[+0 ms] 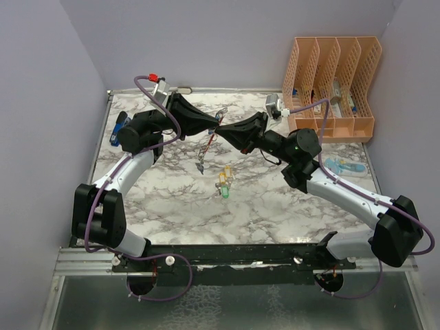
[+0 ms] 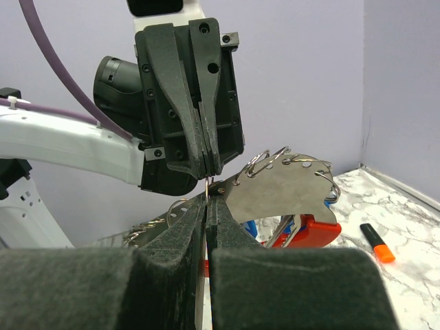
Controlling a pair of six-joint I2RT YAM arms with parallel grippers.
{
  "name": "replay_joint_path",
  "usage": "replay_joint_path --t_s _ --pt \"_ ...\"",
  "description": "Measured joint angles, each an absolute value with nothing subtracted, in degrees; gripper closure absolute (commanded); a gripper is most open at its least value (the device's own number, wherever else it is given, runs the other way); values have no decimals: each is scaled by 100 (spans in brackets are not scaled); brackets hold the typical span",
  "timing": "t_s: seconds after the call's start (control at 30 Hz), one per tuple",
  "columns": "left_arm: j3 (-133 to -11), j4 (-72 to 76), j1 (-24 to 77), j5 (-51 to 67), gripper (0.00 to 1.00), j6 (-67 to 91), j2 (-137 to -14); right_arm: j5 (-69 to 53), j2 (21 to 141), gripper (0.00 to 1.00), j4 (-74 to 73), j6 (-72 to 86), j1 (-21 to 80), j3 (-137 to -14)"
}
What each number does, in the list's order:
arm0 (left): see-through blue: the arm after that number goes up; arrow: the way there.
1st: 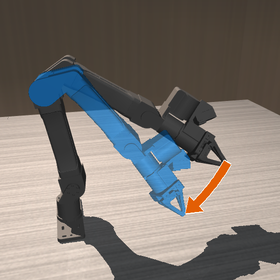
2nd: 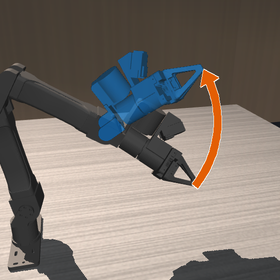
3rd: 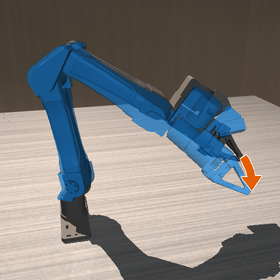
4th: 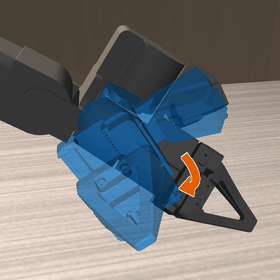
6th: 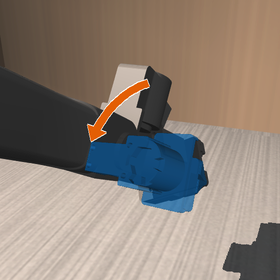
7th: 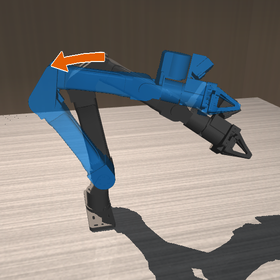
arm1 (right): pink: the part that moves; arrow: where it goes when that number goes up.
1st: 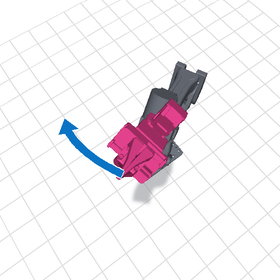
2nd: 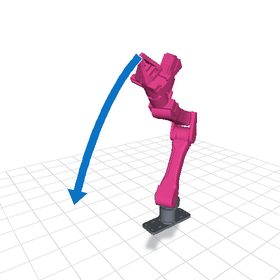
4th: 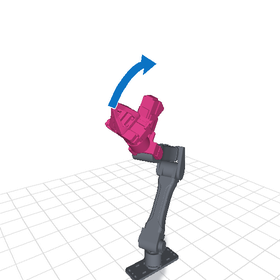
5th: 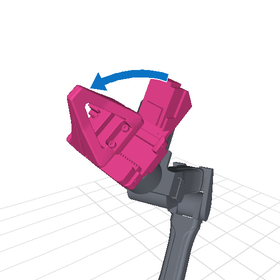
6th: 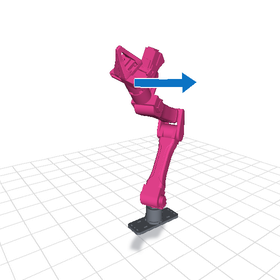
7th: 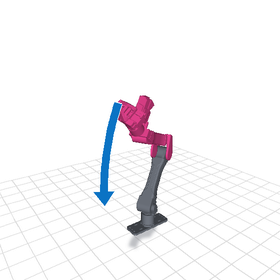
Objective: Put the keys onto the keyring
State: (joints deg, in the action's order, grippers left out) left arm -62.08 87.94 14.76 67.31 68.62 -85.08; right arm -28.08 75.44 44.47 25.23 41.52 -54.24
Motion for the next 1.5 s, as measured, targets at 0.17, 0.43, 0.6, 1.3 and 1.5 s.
replay_joint_path --t_s 0.17,0.43,0.6,1.3,1.5 --pt "-6206 8794 1479 6729 98 6893 -8486 -2810 7544 98 4453 2523 4152 -5424" --pt "-6136 8794 1509 6707 97 6893 -8429 -2814 7542 98 4456 2523 4156 -5408" --pt "-6066 8794 1509 6700 96 6899 -8405 -2816 7542 99 4456 2523 4156 -5378" --pt "-5996 8794 1525 6681 84 7000 -8357 -2816 7542 98 4449 2521 4156 -5378" --pt "-5968 8794 1525 6674 86 7002 -8357 -2816 7542 98 4431 2521 4156 -5378"
